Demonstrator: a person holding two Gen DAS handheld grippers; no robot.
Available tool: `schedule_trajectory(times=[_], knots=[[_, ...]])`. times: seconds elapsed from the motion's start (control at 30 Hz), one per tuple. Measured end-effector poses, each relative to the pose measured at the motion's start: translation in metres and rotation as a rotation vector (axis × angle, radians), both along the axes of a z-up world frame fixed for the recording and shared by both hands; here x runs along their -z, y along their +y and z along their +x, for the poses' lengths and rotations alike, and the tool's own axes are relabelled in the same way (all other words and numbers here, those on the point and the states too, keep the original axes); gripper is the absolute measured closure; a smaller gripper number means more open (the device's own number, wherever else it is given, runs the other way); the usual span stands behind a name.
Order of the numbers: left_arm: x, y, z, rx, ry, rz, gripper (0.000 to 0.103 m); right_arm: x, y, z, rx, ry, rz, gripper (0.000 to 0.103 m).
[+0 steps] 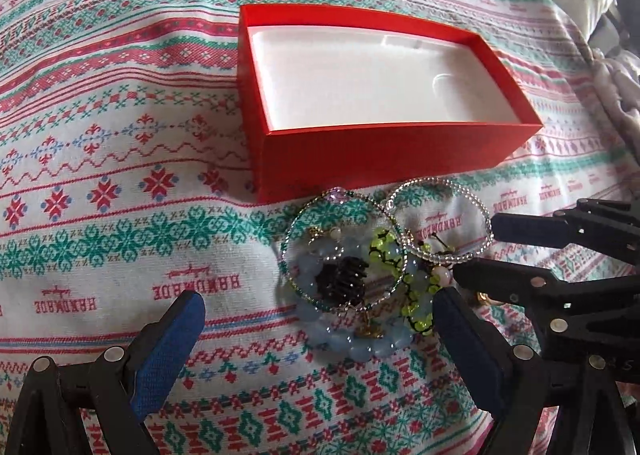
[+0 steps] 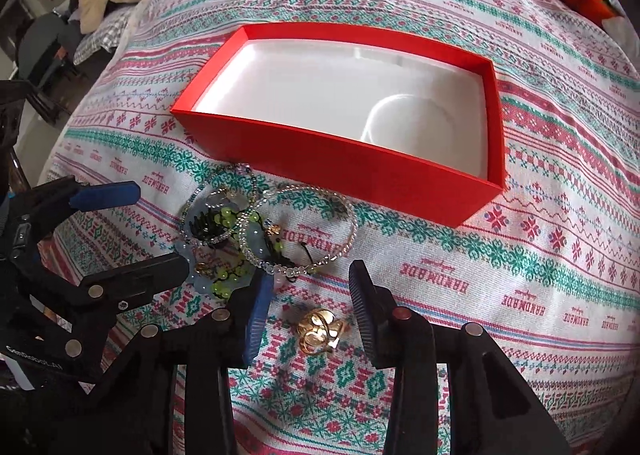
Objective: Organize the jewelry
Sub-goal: 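Move both tools down toward the bracelet pile beside the red box, then grasp the thin teal beaded bracelet with the left tool while the right grasps the clear crystal bracelet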
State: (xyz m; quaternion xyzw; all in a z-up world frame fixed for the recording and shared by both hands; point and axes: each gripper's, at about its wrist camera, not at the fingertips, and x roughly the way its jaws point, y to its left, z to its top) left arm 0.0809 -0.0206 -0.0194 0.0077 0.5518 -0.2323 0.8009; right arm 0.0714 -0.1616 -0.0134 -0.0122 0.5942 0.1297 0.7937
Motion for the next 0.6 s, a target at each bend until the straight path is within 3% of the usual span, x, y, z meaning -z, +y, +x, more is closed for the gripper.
schedule_trajectory(times=[0.2,0.4,0.47,0.6], knots=[[0.007,-0.009,0.005,0.027,-0.020,0.021,0.010,-0.006,-0.014,-0.003,0.029,-0.013,-0.009,0.046],[0.012,-0.017,0.008,0.051,-0.053,0.083,0.028,-0.005,-0.019,-0.005,0.037,-0.002,0.004,0.043],[0.010,-0.018,0.008,0.061,-0.064,0.085,0.044,-0.006,-0.021,-0.005,0.036,-0.001,0.008,0.042],[0.007,-0.017,0.006,0.069,-0.070,0.077,0.047,-0.011,-0.022,-0.004,0.041,0.000,0.032,0.040]])
